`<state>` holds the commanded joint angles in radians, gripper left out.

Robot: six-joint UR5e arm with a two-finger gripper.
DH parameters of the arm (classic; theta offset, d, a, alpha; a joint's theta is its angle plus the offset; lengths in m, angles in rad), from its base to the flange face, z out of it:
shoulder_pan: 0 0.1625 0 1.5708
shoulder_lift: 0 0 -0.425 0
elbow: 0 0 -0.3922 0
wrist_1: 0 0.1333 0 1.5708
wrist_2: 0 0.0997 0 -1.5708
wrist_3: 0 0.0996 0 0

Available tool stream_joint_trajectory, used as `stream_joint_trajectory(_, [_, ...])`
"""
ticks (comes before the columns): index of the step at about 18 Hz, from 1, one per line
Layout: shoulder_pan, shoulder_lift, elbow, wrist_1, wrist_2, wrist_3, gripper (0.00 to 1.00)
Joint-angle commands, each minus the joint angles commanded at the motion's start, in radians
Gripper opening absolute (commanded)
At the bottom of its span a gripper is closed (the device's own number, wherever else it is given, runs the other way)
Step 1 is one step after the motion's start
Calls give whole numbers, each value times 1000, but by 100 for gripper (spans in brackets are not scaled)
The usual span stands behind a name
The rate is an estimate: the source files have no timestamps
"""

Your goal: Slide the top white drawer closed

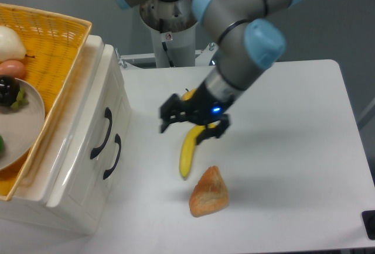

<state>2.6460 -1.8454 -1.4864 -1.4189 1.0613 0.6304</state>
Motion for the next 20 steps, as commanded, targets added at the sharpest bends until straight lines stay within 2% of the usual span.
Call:
stream_joint_trajectory(4, [38,23,2,0,182,55,100])
stream_joint_trajectory(10, [117,2,-3,3,327,381,100])
stream_joint_trajectory(12, [140,-24,-3,34,397,507,100])
stream_joint_trajectory(15, [166,-80,-2,112,486,632,100])
stream_joint_trajectory(17, [189,-95,-2,138,496,717,100])
stream_joint_trajectory(20, [216,-117,-3,181,496,923,100])
